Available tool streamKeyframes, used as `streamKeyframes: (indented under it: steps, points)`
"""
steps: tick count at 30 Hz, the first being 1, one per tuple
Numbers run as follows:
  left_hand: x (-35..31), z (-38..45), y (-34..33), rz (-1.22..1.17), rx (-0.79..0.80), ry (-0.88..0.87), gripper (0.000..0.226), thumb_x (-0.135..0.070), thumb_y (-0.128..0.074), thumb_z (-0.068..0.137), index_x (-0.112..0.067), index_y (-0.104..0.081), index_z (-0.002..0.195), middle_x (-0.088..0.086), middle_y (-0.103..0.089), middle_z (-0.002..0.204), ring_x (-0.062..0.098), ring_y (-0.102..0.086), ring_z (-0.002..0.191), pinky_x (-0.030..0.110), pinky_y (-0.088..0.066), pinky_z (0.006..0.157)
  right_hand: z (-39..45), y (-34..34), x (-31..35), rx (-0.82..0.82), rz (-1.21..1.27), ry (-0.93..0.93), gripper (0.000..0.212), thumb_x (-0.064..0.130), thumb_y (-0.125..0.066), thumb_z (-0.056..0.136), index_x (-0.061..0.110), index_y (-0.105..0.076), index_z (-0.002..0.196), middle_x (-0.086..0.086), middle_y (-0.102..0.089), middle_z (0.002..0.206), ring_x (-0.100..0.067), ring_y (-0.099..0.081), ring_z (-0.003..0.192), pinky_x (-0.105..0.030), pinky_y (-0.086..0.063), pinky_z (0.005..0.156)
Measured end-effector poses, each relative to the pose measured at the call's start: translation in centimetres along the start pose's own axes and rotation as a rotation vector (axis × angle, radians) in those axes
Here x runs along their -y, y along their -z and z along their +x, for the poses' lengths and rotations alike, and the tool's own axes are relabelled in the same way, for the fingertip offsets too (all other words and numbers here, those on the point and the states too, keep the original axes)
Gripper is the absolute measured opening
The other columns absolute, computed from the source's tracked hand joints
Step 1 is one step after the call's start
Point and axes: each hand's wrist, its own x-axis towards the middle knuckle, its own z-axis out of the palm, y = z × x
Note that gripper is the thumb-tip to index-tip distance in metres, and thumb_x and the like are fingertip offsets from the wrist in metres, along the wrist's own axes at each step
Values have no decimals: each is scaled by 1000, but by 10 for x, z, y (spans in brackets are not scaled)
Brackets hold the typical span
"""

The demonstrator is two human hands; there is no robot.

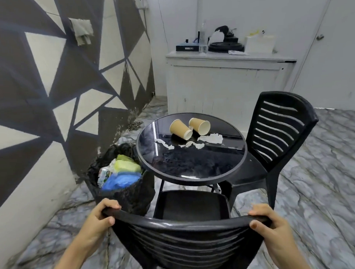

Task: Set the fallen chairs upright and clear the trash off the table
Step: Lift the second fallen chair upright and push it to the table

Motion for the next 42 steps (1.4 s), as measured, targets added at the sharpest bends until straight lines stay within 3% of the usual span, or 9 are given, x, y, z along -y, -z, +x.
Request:
streamKeyframes:
  steps: [3, 7, 11, 18, 21, 26, 34, 39, 42]
  points:
    - [4, -1, 5, 28, -30, -2, 61, -48, -91, 18, -17, -66, 64, 2, -60, 79, 5, -61, 73, 11, -44, 61, -7, 3, -5, 17, -13, -25, 31, 4, -70, 49, 13, -73, 78, 16, -64, 76, 4, -60, 76, -6, -46, 70]
    - [11, -1, 10, 31, 0, -21, 27, 6, -68, 47, -16, -69, 63, 12, -50, 87, 4, -62, 72, 10, -45, 63, -22, 3, -12, -11, -29, -65, 35, -7, -73, 48, 15, -74, 76, 18, -65, 76, 5, -61, 74, -8, -47, 68]
    - [12, 1, 16, 57, 6, -30, 57, 32, -40, 63, -16, -70, 61, -5, -64, 75, 3, -63, 68, 10, -46, 62, -39, 3, -18, -35, 46, -112, 29, 4, -74, 44, 9, -73, 73, 16, -64, 72, 1, -61, 70, -9, -47, 66]
    - [19, -10, 34, 70, 48, -33, 43, 27, -56, 51, -14, -65, 61, 10, -58, 81, 7, -63, 75, 15, -49, 65, -56, -3, -35, -3, 56, -167, 28, -3, -72, 42, 8, -74, 68, 13, -66, 72, 0, -62, 73, -10, -47, 68]
    - [18, -21, 25, 132, 66, 2, 26, -1, -72, 48, -19, -67, 66, 10, -53, 86, 2, -60, 76, 12, -44, 65, -38, 3, -22, 25, 86, -172, 24, -3, -69, 45, 7, -73, 67, 13, -66, 72, 0, -62, 73, -10, -48, 68]
    - [20, -33, 16, 110, 19, 3, 62, -57, -88, 23, -22, -67, 71, 1, -54, 91, 4, -58, 83, 13, -44, 68, -35, 6, -12, 56, 51, -188, 22, 3, -72, 45, 8, -73, 66, 12, -68, 72, -1, -63, 72, -11, -50, 66]
    - [3, -42, 8, 217, 29, 85, 82, -55, -89, 25, -7, -56, 83, 4, -58, 110, 11, -56, 101, 16, -48, 76, -47, 8, -10, 50, 45, -190, 19, 5, -73, 49, 11, -74, 67, 11, -69, 73, -1, -64, 71, -10, -50, 64]
    - [3, -46, 5, 242, 70, 141, 26, -4, -76, 68, -8, -57, 86, 9, -57, 119, 24, -52, 114, 24, -43, 82, -54, 15, -5, 87, 28, -210, 19, 10, -75, 51, 13, -73, 70, 10, -69, 71, -3, -64, 68, -12, -50, 62]
    - [4, -58, 1, 264, 45, 126, 34, -16, -82, 61, -8, -59, 86, 10, -56, 110, 21, -54, 101, 16, -48, 75, -64, 25, -5, 92, 18, -249, 22, 12, -76, 50, 14, -74, 72, 9, -71, 73, -4, -66, 70, -12, -51, 62]
